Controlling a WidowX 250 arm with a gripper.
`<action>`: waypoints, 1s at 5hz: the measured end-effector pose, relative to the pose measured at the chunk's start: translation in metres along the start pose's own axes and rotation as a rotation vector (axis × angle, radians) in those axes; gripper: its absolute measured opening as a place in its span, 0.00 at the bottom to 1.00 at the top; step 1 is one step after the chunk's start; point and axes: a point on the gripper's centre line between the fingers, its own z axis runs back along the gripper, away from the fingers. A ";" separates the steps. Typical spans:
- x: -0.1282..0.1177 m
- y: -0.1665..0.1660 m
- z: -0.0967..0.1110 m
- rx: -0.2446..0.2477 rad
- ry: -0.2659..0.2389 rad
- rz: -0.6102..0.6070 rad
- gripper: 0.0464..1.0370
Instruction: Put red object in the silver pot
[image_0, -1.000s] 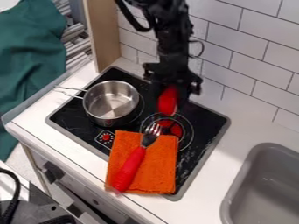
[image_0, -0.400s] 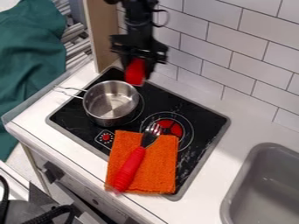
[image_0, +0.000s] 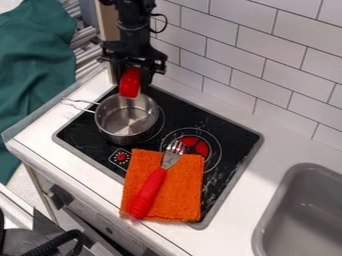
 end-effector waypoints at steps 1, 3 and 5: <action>-0.014 0.003 -0.007 0.010 0.040 0.012 0.50; -0.023 0.005 -0.008 0.018 0.052 0.010 0.50; -0.029 0.003 -0.036 0.012 0.146 -0.007 0.50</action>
